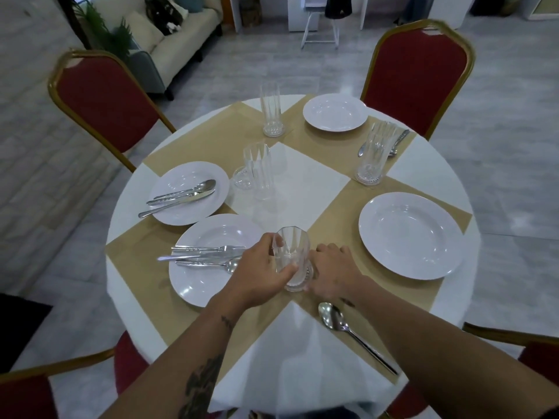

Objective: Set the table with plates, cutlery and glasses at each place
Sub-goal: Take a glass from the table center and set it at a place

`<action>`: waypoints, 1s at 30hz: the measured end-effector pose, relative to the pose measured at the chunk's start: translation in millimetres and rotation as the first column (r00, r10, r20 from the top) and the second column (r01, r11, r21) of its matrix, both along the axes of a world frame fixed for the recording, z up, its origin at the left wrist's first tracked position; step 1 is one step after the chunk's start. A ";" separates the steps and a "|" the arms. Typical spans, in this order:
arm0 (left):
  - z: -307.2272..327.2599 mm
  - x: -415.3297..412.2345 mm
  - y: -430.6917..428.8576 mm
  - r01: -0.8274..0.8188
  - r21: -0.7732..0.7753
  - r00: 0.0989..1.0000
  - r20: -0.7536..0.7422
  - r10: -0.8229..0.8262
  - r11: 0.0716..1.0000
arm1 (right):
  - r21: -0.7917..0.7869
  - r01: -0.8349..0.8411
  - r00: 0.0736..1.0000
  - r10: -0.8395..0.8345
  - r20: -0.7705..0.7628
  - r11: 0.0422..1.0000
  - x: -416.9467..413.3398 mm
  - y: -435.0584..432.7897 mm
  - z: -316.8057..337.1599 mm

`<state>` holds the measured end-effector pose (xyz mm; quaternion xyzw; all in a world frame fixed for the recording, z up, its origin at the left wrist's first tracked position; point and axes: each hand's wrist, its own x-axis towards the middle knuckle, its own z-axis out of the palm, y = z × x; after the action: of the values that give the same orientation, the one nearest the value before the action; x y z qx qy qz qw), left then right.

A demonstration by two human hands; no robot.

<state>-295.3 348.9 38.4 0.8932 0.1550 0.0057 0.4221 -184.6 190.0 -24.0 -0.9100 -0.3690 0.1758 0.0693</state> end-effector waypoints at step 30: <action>-35.5 -123.3 141.7 -0.512 -0.226 0.859 -0.125 0.496 0.829 | 0.115 0.485 0.739 -0.336 -0.584 0.867 -131.9 42.0 55.0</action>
<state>-418.6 490.6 2.8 0.7597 0.3972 0.0700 0.5101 -316.5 232.0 30.9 -0.8631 -0.1417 0.3577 0.3271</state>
